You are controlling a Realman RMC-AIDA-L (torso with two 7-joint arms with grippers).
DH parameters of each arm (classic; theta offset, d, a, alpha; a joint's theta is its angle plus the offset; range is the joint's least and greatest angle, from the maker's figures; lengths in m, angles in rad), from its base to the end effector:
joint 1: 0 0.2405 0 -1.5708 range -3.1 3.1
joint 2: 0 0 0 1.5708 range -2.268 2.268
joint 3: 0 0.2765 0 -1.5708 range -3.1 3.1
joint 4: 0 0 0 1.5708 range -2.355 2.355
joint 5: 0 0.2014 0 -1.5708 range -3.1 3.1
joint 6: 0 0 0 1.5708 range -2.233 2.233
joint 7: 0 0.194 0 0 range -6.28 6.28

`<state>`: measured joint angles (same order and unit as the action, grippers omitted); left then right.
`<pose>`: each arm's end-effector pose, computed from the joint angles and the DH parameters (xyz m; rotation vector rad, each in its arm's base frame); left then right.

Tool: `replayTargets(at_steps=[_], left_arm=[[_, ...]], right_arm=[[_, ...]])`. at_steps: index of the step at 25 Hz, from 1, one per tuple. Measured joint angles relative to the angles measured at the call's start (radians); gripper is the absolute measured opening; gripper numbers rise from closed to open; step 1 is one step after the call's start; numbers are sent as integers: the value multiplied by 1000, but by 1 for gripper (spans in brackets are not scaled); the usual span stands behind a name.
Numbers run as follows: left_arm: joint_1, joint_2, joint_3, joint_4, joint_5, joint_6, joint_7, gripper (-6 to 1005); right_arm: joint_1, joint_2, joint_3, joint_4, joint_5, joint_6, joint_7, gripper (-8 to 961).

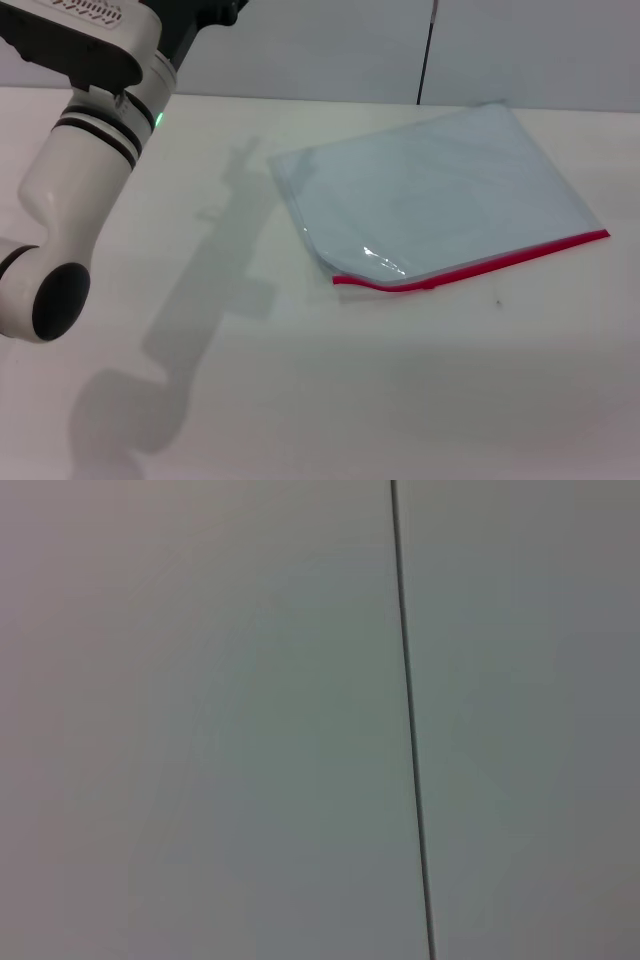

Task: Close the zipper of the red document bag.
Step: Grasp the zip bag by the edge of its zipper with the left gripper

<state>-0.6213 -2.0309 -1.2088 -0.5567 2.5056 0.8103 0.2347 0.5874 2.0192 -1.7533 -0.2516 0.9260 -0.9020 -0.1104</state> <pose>-0.1926 0.4883 0.0012 -1.6377 -0.1997 -0.6872 0.3520 0.4602 0.0756 -1.1853 0.6338 0.5713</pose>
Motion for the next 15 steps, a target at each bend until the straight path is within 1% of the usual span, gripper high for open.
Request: replayTargets(at_steps=[6,9,12,15], left_arm=[[7,-1,1,0,-1,-6,0,893],[9,0,6,-17,0,-57,0,893],[9,3,9,-80,8,-195,0,893],[14,14,7,-166,13,-370,15,893]], right_arm=[[0,1,0,0,-1,8,0,860],[-1,2,-3,0,-3,9,0,860],[-7,3,-9,0,-3,12,0,861],[-8,4,-11,0,-3,27,0,861]])
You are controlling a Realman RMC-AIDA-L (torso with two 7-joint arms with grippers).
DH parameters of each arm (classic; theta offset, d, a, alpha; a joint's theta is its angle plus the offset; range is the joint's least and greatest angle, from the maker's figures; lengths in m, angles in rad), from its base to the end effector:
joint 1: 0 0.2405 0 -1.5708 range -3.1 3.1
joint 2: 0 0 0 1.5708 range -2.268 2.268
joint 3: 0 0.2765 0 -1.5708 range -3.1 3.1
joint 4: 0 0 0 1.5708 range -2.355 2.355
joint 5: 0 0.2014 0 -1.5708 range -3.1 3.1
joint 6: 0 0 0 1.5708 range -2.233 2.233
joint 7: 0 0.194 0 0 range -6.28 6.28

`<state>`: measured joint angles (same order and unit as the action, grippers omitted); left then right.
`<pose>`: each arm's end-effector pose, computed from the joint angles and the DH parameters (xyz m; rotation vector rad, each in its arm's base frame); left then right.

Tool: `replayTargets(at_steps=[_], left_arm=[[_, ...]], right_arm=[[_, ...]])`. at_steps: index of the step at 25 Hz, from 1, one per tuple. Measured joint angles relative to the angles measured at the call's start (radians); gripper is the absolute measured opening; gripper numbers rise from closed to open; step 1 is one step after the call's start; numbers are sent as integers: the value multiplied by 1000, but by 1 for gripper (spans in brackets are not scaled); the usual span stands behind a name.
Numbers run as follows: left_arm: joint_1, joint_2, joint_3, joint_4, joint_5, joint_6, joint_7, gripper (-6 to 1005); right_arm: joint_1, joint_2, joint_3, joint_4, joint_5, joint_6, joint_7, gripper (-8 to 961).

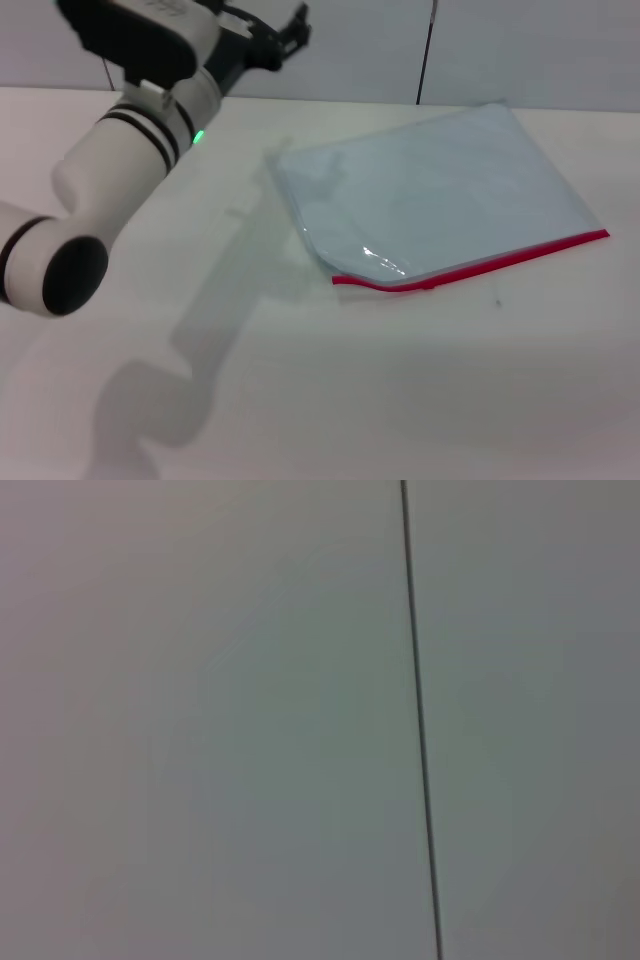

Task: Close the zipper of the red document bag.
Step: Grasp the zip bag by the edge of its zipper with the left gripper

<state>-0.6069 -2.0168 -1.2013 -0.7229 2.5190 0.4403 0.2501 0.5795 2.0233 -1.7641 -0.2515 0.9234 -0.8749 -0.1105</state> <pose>-0.1897 0.4931 -0.0386 -1.8436 -0.3321 -0.5426 0.3567 0.4578 0.0672 -1.2086 0.6581 0.5498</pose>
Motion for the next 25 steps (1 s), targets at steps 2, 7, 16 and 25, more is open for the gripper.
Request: replayTargets(at_steps=[2,7,16,25], left_arm=[[25,10,-5,-98,0,-133,55,893],[49,8,-8,-215,1,-315,167,893],[40,10,-81,-352,1,-653,256,892],[41,0,-143,-487,1,-931,392,892]], right_arm=[[4,0,-1,0,0,20,0,861],[5,0,-9,0,-1,35,0,861],[8,5,-49,-13,-2,74,7,860],[14,5,-61,-14,-2,99,7,860]])
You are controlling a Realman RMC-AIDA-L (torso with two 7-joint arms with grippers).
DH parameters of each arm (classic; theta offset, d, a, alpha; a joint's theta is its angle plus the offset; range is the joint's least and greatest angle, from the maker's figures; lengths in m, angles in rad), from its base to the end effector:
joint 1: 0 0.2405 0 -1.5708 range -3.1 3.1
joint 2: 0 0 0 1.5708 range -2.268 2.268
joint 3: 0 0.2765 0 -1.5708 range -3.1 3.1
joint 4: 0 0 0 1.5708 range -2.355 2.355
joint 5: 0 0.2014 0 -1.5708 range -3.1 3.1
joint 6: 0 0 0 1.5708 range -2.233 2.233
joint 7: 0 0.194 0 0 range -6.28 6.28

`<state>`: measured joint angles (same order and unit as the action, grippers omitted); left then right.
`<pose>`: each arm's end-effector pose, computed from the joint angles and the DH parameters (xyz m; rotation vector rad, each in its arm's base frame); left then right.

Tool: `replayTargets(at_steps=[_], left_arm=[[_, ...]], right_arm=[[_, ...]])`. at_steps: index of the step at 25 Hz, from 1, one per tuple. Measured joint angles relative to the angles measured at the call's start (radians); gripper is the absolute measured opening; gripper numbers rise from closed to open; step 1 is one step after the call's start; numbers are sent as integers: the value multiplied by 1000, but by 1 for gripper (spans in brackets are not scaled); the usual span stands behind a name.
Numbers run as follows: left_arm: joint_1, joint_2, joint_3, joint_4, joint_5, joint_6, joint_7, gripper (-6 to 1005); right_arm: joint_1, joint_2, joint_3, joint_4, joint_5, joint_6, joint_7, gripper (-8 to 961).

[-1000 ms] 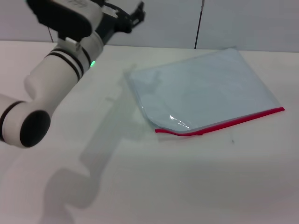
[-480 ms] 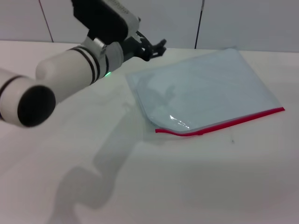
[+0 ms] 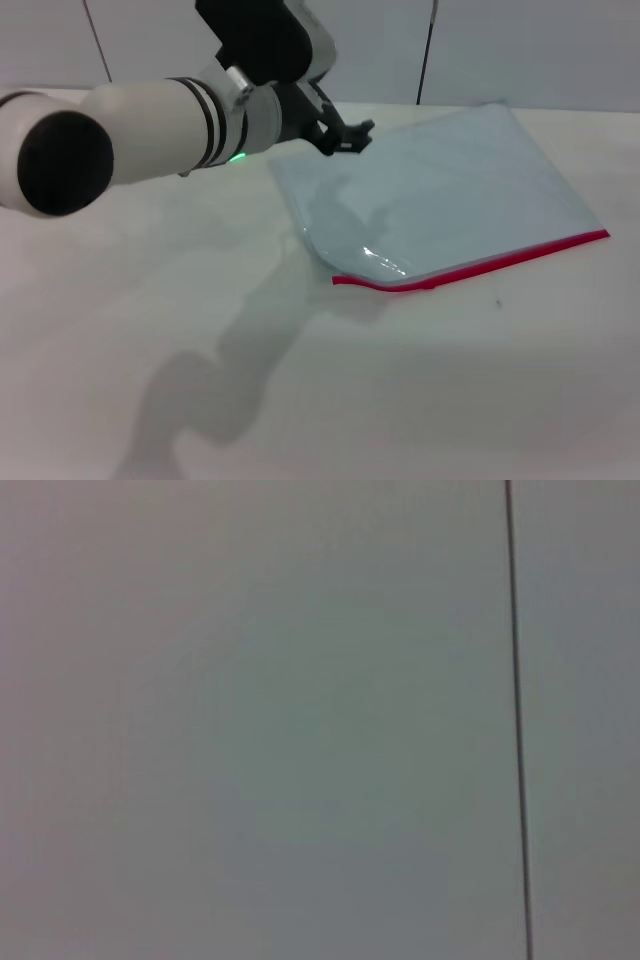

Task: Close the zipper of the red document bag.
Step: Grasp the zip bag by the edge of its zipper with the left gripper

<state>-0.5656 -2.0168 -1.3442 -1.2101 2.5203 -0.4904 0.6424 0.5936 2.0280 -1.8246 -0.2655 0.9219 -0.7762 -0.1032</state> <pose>-0.1565 0.4572 -0.0776 -2.2951 -0.2171 -0.0568 0.3500 0.4657 0.0393 -1.3180 0.7086 0.5182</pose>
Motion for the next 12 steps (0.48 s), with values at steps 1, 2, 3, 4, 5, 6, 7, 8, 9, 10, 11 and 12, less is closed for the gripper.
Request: replayTargets(at_steps=[1,2,3,4,5,6,7,8,9,10,11,12], left_arm=[[-2,0,-3,-7,0,-23,10,892],[-3,-1,-4,-14,0,-46,20,892],[-4,-1,-6,-22,0,-69,32,892],[-5,-1,-7,-31,0,-99,47,892],[-6,-1,-7,-39,0,-128,63,891],[-7,-2,-8,-45,0,-150,77,891],[-7,-2,-8,-54,1,-174,90,891],[-7,-2,-8,-61,3,-191,98,891],[-7,-3,-9,-66,7,-204,102,891],[-8,-5,-12,-77,18,-228,106,891],[-9,-8,-16,-89,30,-252,107,891],[-9,-10,-19,-101,39,-278,107,891]], right_arm=[[1,0,-1,0,0,1,0,860],[1,0,-1,0,0,1,0,860],[1,0,-1,0,0,1,0,860],[1,0,-1,0,0,1,0,860],[1,-1,-2,0,0,2,0,860],[1,-1,-2,0,0,2,0,860],[1,-1,-2,0,0,2,0,860],[1,-1,-2,0,0,2,0,860],[2,-1,-2,0,0,2,0,860],[2,-1,-2,0,0,2,0,861],[2,-1,-2,0,0,2,0,861],[2,-1,-2,0,0,2,0,861]])
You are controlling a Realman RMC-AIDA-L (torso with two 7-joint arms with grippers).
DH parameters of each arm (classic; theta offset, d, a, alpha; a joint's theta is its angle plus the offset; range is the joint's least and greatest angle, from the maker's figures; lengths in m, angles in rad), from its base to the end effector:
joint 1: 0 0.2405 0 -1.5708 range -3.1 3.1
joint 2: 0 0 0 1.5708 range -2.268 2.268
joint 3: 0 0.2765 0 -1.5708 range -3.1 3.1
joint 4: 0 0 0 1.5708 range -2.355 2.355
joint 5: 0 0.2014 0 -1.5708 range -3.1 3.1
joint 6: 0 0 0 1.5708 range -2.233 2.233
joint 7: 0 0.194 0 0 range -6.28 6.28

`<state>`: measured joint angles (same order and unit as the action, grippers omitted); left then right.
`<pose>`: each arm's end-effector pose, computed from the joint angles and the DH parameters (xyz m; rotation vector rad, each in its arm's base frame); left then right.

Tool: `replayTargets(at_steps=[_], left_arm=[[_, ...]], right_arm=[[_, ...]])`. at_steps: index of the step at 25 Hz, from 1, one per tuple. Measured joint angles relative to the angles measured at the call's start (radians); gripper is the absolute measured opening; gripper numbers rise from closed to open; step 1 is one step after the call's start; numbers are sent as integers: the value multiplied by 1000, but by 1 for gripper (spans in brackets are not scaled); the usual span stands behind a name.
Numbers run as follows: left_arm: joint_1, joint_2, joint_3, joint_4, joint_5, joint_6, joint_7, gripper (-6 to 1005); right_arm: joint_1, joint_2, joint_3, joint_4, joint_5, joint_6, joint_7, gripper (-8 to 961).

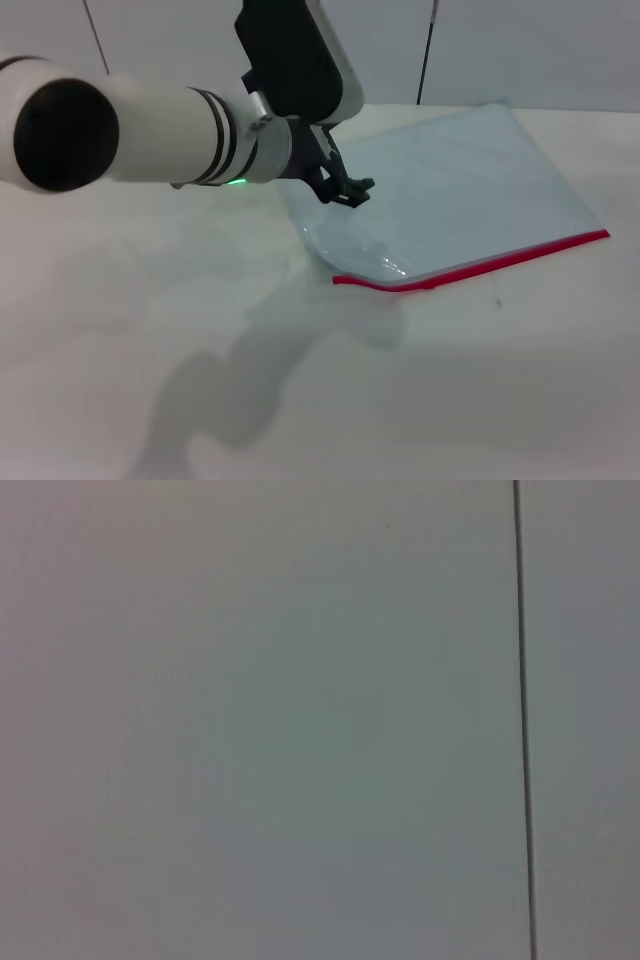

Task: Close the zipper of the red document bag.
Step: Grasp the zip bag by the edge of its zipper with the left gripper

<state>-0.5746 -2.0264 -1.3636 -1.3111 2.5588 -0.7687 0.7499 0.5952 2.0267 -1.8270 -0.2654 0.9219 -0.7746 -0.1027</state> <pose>-0.1552 0.4327 -0.0883 -2.4462 -0.0935 0.1535 0.3495 0.4664 0.0394 -1.3211 0.7070 0.5178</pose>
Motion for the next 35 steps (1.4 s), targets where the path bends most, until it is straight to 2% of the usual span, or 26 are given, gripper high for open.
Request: replayTargets(at_steps=[8,16,21,27,35], left_arm=[[-40,-1,-4,-55,22,-222,-3,891],[-57,-4,13,-84,96,-351,-8,891],[-64,-5,27,-84,96,-374,-8,891],[-77,-6,83,-73,92,-371,-8,891],[-86,-8,90,-40,91,-355,-10,891]], right_arm=[[6,-1,0,0,0,1,0,861],[12,0,0,0,0,3,0,861],[17,0,0,0,0,3,0,861],[20,0,0,0,0,3,0,861],[21,1,0,0,0,3,0,860]])
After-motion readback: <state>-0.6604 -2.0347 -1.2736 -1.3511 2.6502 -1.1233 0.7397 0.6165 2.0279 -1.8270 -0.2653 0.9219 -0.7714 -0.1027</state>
